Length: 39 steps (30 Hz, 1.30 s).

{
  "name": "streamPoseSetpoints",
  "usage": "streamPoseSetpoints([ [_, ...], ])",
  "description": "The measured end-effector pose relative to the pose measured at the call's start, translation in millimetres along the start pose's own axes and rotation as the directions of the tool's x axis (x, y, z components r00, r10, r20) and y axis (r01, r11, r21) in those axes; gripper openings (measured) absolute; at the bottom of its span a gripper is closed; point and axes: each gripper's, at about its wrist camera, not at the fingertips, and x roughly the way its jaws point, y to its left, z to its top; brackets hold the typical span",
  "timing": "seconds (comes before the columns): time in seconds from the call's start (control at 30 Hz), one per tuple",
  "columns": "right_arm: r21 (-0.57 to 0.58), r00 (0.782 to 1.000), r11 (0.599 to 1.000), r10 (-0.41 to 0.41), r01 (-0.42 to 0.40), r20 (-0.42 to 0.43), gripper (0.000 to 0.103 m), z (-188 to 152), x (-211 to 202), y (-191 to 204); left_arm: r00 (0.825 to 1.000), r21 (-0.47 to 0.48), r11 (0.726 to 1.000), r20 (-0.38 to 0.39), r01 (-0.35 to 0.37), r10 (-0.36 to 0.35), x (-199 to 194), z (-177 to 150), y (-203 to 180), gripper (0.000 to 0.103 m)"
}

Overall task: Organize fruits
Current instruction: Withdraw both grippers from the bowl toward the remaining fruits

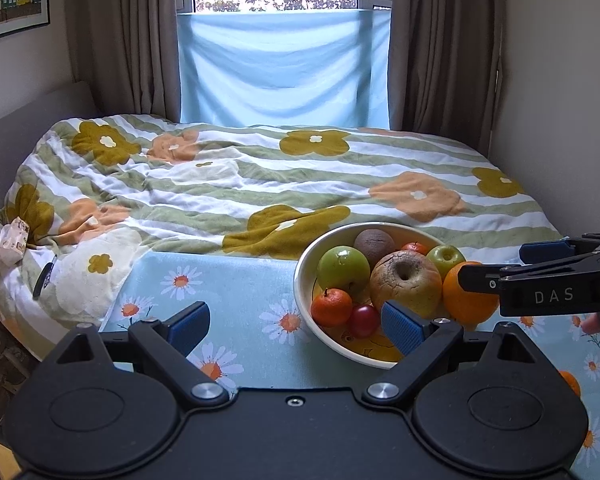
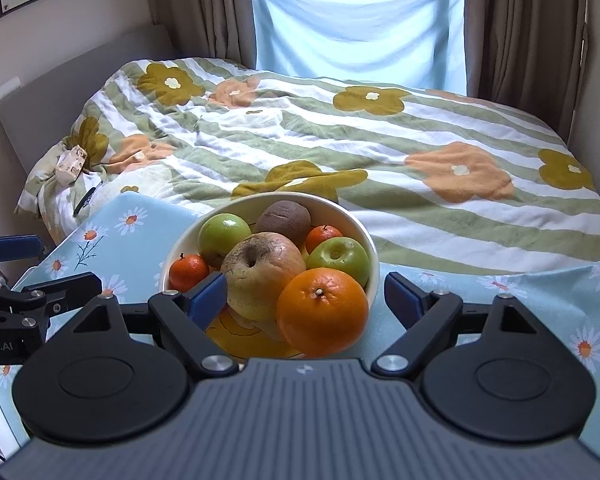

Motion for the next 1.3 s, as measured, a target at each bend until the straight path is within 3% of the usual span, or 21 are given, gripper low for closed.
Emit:
streamPoseSetpoints([
  [0.33, 0.007, 0.999, 1.0, -0.028, 0.028, 0.039, 0.101, 4.5, -57.7, 19.9, 0.997, 0.003, 1.0, 0.077, -0.027, 0.027, -49.4, 2.3, -1.9, 0.095],
  [0.8, 0.141, 0.987, 0.978, -0.159, 0.152, 0.037, 0.101, -41.7, -126.6, 52.1, 0.994, 0.08, 0.994, 0.073, 0.078, -0.084, -84.9, -30.5, 8.5, 0.095],
  [1.07, 0.2, 0.969, 0.95, -0.247, 0.241, 0.003, 0.101, -76.6, -138.6, 50.7, 0.988, 0.117, 0.983, 0.036, 0.145, -0.15, -77.9, -51.1, 4.7, 0.095],
  [1.3, 0.196, 0.945, 0.925, -0.325, 0.326, -0.039, 0.101, -106.8, -122.9, 32.2, 0.983, 0.135, 0.974, -0.043, 0.183, -0.179, -39.9, -67.5, -5.0, 0.095],
])
